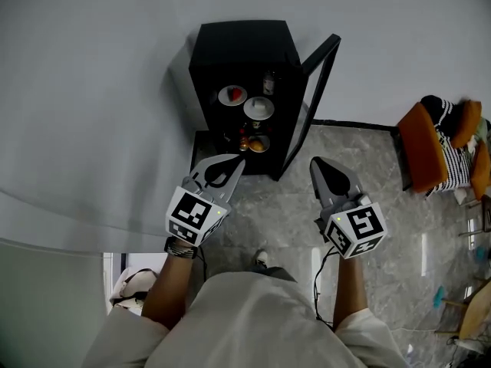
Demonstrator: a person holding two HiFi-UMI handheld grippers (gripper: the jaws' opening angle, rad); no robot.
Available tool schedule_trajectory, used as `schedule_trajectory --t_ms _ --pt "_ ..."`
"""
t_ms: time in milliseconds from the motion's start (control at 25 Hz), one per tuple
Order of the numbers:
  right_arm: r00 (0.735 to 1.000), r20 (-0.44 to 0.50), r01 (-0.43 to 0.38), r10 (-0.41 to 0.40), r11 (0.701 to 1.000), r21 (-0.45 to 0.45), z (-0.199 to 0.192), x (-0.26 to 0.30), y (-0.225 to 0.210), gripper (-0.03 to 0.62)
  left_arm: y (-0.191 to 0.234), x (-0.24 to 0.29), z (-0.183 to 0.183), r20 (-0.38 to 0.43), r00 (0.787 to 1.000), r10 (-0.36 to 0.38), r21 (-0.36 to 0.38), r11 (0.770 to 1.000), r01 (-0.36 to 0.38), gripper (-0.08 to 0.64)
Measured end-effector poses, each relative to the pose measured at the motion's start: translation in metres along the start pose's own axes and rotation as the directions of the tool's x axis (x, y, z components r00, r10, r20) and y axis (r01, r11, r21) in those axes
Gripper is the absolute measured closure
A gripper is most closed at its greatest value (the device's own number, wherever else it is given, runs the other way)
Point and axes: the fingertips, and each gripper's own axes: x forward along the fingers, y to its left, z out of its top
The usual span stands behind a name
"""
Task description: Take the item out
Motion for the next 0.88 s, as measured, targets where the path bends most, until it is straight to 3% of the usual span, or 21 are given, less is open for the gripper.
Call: schedule_trajectory --t_ms 440,880 --pt "0.998 -0.055 -0.02 0.021 1.0 0.024 -0.02 0.031 -0.018 0.584 0.027 0.038 -0.018 -0.059 0.998 0.003 0.016 1.0 -0.002 0.555" --pt "0.997 -0.051 0.066 -0.065 0.998 0.021 -0.027 0.089 -0.062 0.584 0.083 0.118 -0.029 -0.073 0.997 -0.039 0.055 0.998 0.043 0.555"
